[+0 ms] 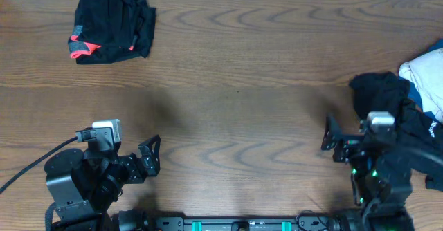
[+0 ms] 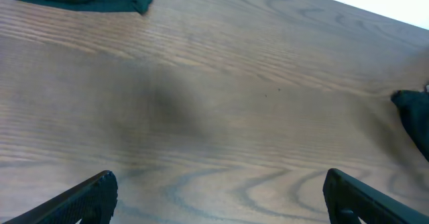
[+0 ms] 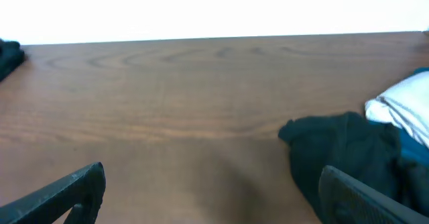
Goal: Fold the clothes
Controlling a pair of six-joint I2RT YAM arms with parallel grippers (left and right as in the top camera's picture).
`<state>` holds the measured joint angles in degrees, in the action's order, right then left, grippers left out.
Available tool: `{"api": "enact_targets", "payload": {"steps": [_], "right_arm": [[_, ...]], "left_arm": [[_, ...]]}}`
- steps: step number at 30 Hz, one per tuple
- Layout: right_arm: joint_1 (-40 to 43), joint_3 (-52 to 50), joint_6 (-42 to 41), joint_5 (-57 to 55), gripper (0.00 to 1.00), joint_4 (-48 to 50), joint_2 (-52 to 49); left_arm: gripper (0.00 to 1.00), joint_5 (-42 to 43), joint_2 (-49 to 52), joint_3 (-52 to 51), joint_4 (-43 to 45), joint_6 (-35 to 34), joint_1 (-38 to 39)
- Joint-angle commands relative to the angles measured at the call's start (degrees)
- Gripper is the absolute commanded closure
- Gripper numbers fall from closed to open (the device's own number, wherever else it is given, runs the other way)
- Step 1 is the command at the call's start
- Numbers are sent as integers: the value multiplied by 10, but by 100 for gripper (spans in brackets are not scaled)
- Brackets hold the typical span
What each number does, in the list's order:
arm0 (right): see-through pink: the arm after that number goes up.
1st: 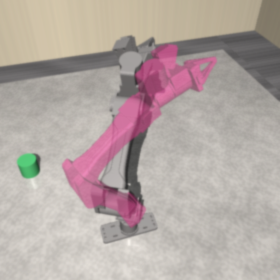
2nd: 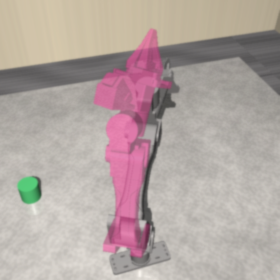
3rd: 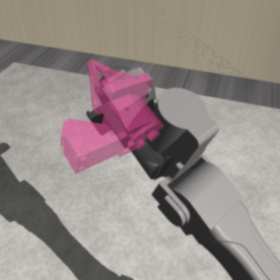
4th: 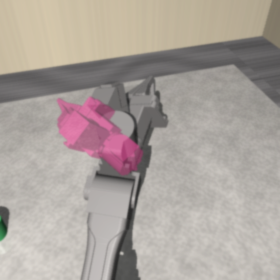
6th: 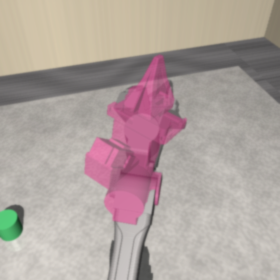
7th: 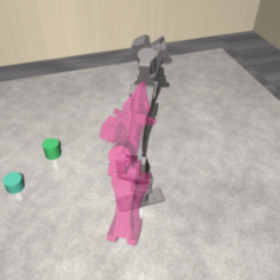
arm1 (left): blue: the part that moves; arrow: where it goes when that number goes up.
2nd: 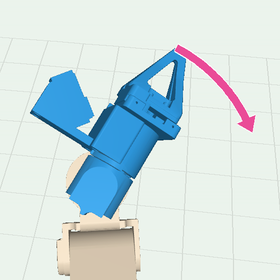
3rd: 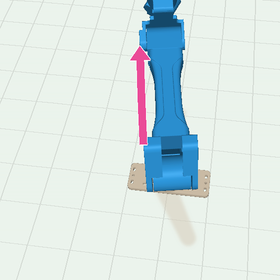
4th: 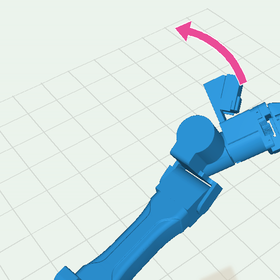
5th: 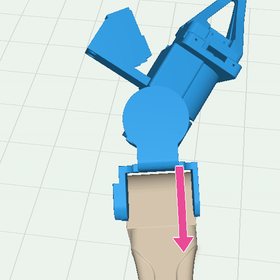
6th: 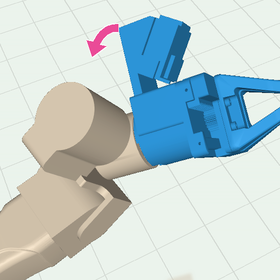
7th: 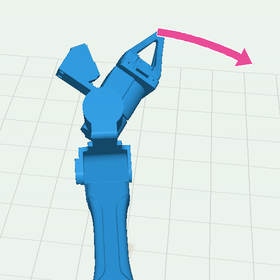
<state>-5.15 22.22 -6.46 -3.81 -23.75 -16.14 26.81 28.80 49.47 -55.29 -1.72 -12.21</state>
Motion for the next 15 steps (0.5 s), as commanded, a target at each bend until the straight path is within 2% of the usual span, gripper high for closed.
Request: {"api": "enact_targets", "payload": {"steps": [1, 8, 15], "right_arm": [[15, -45, 18, 3, 1, 4, 54], [37, -130, 40, 43, 1, 97, 127], [64, -195, 40, 78, 1, 220, 159]], "left_arm": [[2, 6, 1, 2, 1, -5, 1], [2, 7, 1, 2, 1, -5, 1], [2, 6, 1, 2, 1, -5, 1]]}}
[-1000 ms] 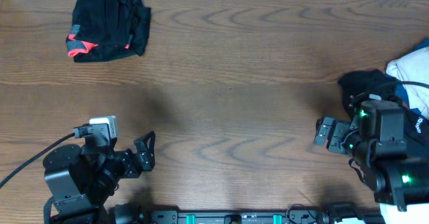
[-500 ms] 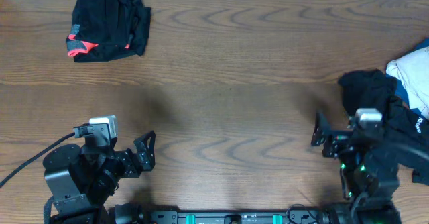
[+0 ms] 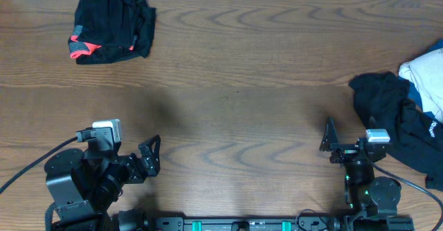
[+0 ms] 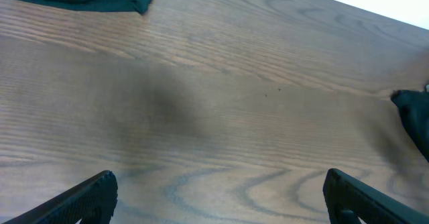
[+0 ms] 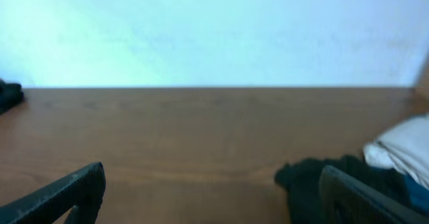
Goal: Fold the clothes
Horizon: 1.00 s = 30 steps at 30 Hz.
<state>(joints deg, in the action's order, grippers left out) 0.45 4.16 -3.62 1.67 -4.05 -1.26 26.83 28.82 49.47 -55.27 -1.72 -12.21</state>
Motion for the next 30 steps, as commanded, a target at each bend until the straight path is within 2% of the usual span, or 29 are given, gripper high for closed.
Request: {"api": "enact_targets", "payload": {"steps": [1, 4, 7, 12, 16, 30], "right_arm": [[8, -21, 17, 26, 1, 43, 10], [8, -37, 30, 33, 1, 96, 10], [8, -39, 43, 33, 1, 107, 10], [8, -39, 78, 33, 1, 80, 10], [8, -39, 106, 33, 1, 0, 10], [8, -38, 105, 33, 1, 2, 10]], "left_arm": [[2, 6, 1, 2, 1, -5, 1], [2, 6, 1, 2, 1, -5, 1], [2, 6, 1, 2, 1, -5, 1], [2, 6, 1, 2, 1, -5, 1], [2, 6, 1, 2, 1, -5, 1], [2, 6, 1, 2, 1, -5, 1]]}}
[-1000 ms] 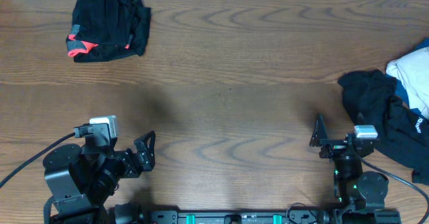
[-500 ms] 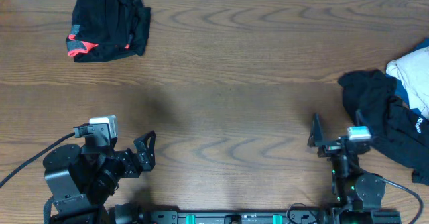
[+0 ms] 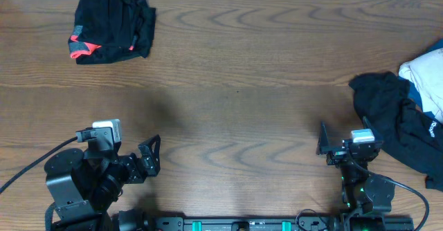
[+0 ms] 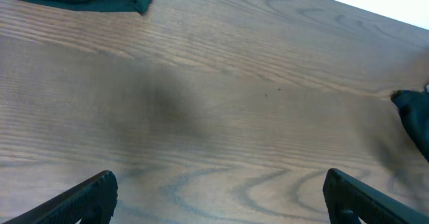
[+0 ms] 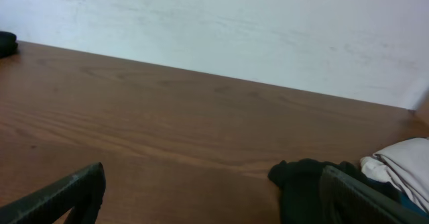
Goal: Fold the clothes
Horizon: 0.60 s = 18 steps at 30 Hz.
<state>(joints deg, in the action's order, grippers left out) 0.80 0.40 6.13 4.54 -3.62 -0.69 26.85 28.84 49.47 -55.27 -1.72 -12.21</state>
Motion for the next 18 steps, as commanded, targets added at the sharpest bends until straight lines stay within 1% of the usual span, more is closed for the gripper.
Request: {"api": "enact_targets", "payload": {"steps": [1, 18], "right_arm": [[4, -1, 8, 4, 1, -2, 4], [4, -1, 8, 4, 1, -2, 4]], "left_arm": [[2, 6, 1, 2, 1, -5, 1], [2, 6, -2, 2, 0, -5, 6]]}}
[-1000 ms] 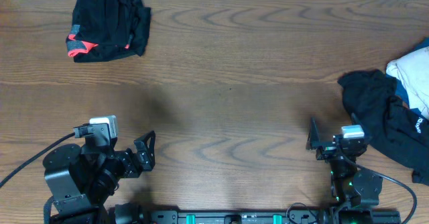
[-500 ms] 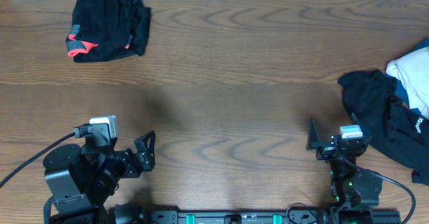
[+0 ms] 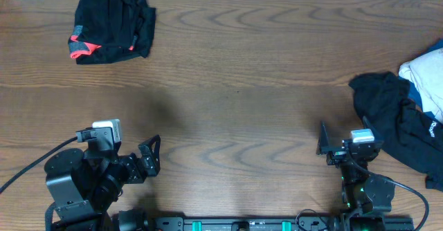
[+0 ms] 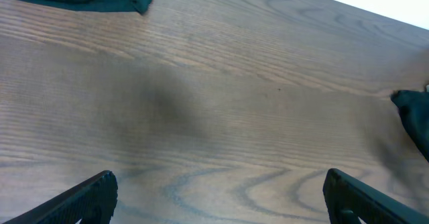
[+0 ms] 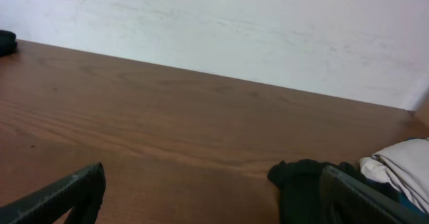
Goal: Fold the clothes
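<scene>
A folded black garment with pink trim (image 3: 111, 23) lies at the table's far left corner; its edge shows in the left wrist view. A crumpled black garment (image 3: 391, 113) sprawls at the right, on a pile with a white piece (image 3: 422, 70). My left gripper (image 3: 149, 158) rests open near the front edge, its fingers (image 4: 87, 197) wide apart over bare wood. My right gripper (image 3: 324, 142) is open too, just left of the crumpled black garment (image 5: 305, 184), holding nothing.
The wooden table (image 3: 235, 72) spans the whole view. A blue cloth (image 3: 435, 51) peeks out by the white piece at the right edge. A pale wall (image 5: 214, 23) rises behind the table's far edge. A black cable (image 3: 28, 169) runs off the left arm's base.
At first my right arm reached out beside the crumpled black garment, its camera looking down at the table. Then it was pulled back toward the front edge, its camera tilted up to the wall. It has rested there since. The left arm and clothes never moved.
</scene>
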Controlling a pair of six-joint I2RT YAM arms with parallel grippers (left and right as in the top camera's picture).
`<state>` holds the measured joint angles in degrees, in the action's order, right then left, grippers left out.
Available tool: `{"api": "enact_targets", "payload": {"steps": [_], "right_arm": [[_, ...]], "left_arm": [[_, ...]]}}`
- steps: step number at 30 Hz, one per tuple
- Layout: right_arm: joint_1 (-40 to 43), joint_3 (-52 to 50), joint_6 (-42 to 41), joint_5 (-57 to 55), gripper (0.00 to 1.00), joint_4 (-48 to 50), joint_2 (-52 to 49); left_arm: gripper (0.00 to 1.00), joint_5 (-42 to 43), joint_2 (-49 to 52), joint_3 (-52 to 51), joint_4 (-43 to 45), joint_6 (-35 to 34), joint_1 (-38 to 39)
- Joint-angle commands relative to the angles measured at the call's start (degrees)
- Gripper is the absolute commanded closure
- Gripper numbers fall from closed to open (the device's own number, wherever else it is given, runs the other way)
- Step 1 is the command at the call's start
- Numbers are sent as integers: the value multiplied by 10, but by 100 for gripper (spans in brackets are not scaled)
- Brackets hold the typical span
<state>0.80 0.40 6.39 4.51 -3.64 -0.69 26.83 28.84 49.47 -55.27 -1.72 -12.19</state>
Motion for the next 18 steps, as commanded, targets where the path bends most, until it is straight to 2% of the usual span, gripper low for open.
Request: {"api": "enact_targets", "payload": {"steps": [1, 4, 9, 13, 18], "right_arm": [[4, -1, 5, 4, 1, -2, 4], [4, -1, 5, 4, 1, -2, 4], [4, -1, 5, 4, 1, -2, 4], [4, -1, 5, 4, 1, -2, 4], [4, -1, 5, 4, 1, -2, 4]], "left_arm": [[2, 6, -2, 2, -2, -5, 9], [2, -1, -2, 2, -9, -3, 11], [2, -3, -15, -29, 56, -3, 23], [2, -5, -63, -113, 178, 6, 68], [2, 3, -131, -260, 396, 5, 114]]}}
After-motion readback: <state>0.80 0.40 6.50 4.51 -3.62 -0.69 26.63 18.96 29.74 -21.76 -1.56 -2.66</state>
